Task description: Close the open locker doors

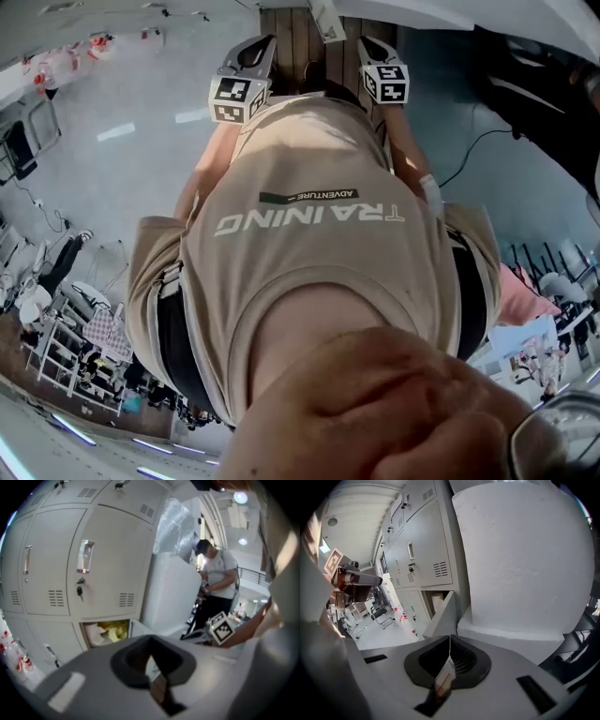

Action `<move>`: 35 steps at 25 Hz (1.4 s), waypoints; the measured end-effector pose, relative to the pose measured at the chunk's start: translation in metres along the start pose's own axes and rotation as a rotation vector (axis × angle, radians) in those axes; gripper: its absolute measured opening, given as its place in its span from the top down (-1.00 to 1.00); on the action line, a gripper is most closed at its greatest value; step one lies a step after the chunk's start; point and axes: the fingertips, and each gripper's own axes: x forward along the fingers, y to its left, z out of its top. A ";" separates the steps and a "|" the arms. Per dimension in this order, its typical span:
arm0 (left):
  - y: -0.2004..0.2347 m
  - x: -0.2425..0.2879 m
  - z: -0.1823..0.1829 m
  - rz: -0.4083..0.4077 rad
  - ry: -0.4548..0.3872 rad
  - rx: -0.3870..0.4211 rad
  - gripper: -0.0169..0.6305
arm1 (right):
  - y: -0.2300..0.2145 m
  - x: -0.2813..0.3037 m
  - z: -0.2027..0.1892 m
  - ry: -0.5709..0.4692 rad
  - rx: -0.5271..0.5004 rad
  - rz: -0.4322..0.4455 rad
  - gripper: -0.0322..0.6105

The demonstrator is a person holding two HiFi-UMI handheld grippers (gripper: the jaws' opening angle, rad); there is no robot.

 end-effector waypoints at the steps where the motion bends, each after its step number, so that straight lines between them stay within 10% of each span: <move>1: -0.002 0.001 -0.002 0.009 0.003 -0.005 0.96 | 0.001 0.004 0.000 0.000 -0.005 0.017 0.85; 22: 0.028 -0.034 -0.010 0.156 -0.046 -0.123 0.96 | 0.077 0.043 0.011 0.077 -0.228 0.280 0.85; 35: 0.125 -0.084 -0.007 0.188 -0.114 -0.140 0.96 | 0.146 0.093 0.053 0.082 -0.252 0.255 0.85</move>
